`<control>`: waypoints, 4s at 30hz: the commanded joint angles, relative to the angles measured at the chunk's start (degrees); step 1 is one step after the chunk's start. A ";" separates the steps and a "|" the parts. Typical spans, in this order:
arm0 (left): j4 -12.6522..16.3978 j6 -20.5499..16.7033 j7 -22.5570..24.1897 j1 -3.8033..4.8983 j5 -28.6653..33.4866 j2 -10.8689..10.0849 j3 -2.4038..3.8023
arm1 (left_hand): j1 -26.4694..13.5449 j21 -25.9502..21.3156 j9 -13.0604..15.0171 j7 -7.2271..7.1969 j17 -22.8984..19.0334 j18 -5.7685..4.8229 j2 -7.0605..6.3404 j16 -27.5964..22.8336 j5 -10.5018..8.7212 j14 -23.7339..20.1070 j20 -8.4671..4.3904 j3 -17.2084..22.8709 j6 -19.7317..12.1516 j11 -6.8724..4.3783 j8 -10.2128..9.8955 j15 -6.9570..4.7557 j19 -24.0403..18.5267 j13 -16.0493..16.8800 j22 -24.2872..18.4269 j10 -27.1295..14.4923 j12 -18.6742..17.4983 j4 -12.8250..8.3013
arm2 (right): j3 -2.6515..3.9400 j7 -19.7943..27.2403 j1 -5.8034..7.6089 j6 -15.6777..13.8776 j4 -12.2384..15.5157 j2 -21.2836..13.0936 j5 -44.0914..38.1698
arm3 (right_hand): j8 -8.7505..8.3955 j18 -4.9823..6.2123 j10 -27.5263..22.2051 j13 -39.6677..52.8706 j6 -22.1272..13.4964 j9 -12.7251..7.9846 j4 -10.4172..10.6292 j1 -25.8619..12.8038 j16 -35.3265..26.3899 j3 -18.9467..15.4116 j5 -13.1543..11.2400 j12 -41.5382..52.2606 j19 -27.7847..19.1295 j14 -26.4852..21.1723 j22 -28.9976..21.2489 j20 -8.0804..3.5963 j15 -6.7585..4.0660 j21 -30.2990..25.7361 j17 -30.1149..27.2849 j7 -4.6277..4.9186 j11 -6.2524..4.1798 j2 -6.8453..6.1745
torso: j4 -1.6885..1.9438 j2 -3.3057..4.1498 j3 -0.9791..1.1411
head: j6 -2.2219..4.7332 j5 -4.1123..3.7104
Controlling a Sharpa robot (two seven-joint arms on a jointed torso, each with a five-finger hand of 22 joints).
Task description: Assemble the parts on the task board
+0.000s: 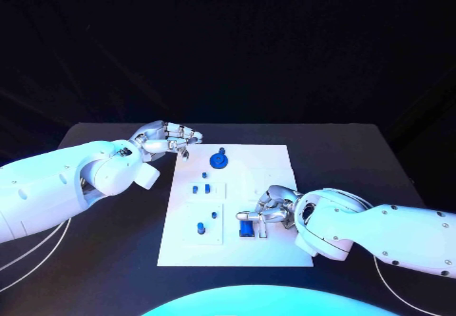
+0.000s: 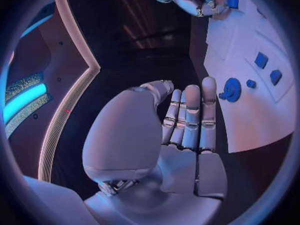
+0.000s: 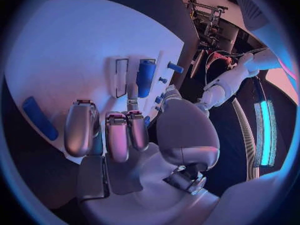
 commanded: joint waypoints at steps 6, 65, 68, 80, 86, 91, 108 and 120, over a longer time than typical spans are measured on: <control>0.11 1.00 0.18 0.05 -0.04 0.01 0.03 | -0.59 -0.34 0.12 -0.05 -0.08 0.45 0.16 0.33 -0.36 0.00 0.34 0.01 -0.09 0.00 0.26 0.20 0.06 0.00 -0.08 -0.40 0.33 -0.24 | -0.01 1.17 -0.09 2.05 1.08 -0.99 -1.58 | 0.31 -0.55 1.95 8.97 -0.48 0.37 -0.24 2.79 0.08 2.08 1.63 -0.25 1.00 4.96 10.57 -0.04 -0.17 -0.56 9.98 0.02 -0.20 1.77 | 0.00 0.00 -0.01 | 0.05 0.06; 0.03 1.16 -0.04 0.05 -0.13 -0.41 -0.02 | -0.69 -0.37 0.25 -0.05 -0.10 0.45 0.18 0.35 -0.34 -0.03 0.33 0.10 -0.19 0.00 0.43 0.20 0.09 -0.01 -0.13 -0.51 0.44 -0.42 | -0.02 5.45 -1.02 3.23 4.39 -5.24 -1.79 | -1.33 -0.37 1.89 9.19 -0.86 -0.54 -0.47 19.56 -0.13 6.79 4.76 -0.77 0.57 4.86 10.28 -0.29 -0.32 -1.75 9.55 0.06 -0.27 1.43 | -0.07 -0.06 -0.04 | -0.56 -0.05; -0.02 1.19 -0.09 0.05 -0.13 -0.39 -0.02 | -0.69 -0.37 0.25 -0.05 -0.10 0.45 0.18 0.35 -0.34 -0.03 0.33 0.10 -0.19 0.00 0.43 0.20 0.09 -0.01 -0.13 -0.51 0.44 -0.42 | -0.01 7.40 -0.68 3.08 5.15 -6.23 -0.52 | -1.68 -0.25 1.47 8.74 -1.54 -0.65 -0.40 19.16 -0.25 6.41 4.76 -1.32 0.29 4.79 10.08 -0.05 0.01 -2.58 9.28 0.50 0.12 0.40 | -0.03 -0.03 0.01 | -0.56 -0.18; -0.07 1.16 -0.20 0.05 -0.13 -0.35 -0.05 | -0.74 -0.39 0.28 -0.04 -0.11 0.45 0.19 0.36 -0.34 -0.03 0.33 0.11 -0.21 0.00 0.46 0.20 0.10 -0.01 -0.14 -0.53 0.47 -0.44 | -0.04 9.81 1.01 0.54 6.18 -12.39 -0.56 | -4.35 -0.20 0.97 8.44 -4.90 -1.61 -0.55 20.08 -0.28 6.87 4.51 -1.77 0.06 4.78 9.97 0.94 1.22 -3.16 9.32 2.16 1.56 -0.53 | -0.13 -0.11 -0.20 | -0.42 -0.96; 0.10 0.32 1.13 0.05 -0.04 -0.37 -0.05 | -0.68 -0.37 0.31 -0.08 -0.11 0.46 0.20 0.40 -0.32 0.01 0.31 0.18 -0.27 -0.03 0.50 0.18 0.13 0.01 -0.14 -0.46 0.57 -0.57 | -0.08 7.61 1.22 -0.16 5.32 -16.49 -6.05 | -4.65 -0.26 0.82 8.28 -4.25 -1.74 -0.69 21.42 -0.25 7.63 4.89 -1.97 0.20 4.79 10.10 1.17 1.34 -2.66 9.43 2.16 1.61 -0.12 | -0.24 -0.09 -0.18 | -0.50 -1.79; 0.16 1.52 1.76 0.04 0.09 -0.43 -0.05 | -2.15 -0.62 0.47 -0.08 -0.10 0.43 -0.93 0.57 -0.36 0.13 0.41 -1.08 -0.56 -0.06 0.68 0.24 0.16 0.09 -0.33 -0.49 0.90 -0.11 | -0.11 5.13 1.25 0.17 5.51 -18.67 -9.17 | -4.66 -0.22 0.59 7.98 -3.85 -1.76 -0.58 21.56 -0.30 7.75 5.03 -2.31 0.15 4.76 10.06 1.20 1.32 -2.83 9.29 2.10 1.57 -0.11 | -0.04 -0.08 0.01 | -0.60 -2.80; 0.31 2.04 2.00 0.02 0.14 -0.55 -0.06 | -3.06 -1.07 0.67 -0.13 -0.13 0.43 -1.47 0.67 -0.45 0.11 0.45 -2.47 -0.79 -0.13 0.92 0.24 0.22 0.18 -0.66 -0.77 1.23 0.24 | -0.34 -0.02 -0.42 2.65 5.19 -18.89 -12.86 | -4.29 -0.41 1.15 8.41 -0.91 -1.65 -0.23 19.17 -0.06 7.26 4.22 -1.87 0.64 4.91 10.40 0.85 0.72 -1.43 10.01 1.19 0.81 -0.26 | 0.05 -0.06 -0.12 | -0.69 -3.23; 0.28 2.17 1.92 0.01 0.14 -0.69 -0.07 | -3.09 -1.11 0.69 -0.14 -0.13 0.43 -1.38 0.68 -0.45 0.12 0.45 -2.53 -0.79 -0.14 0.95 0.23 0.24 0.19 -0.69 -0.78 1.26 0.29 | -0.40 -1.00 -2.26 3.36 4.15 -16.36 -13.56 | -4.43 -0.40 1.15 8.36 -0.81 -1.68 -0.22 17.94 -0.06 7.03 3.76 -1.94 0.63 4.91 10.38 0.77 0.67 -1.55 10.03 1.15 0.77 -0.03 | -0.03 -0.05 -0.13 | -0.61 -3.08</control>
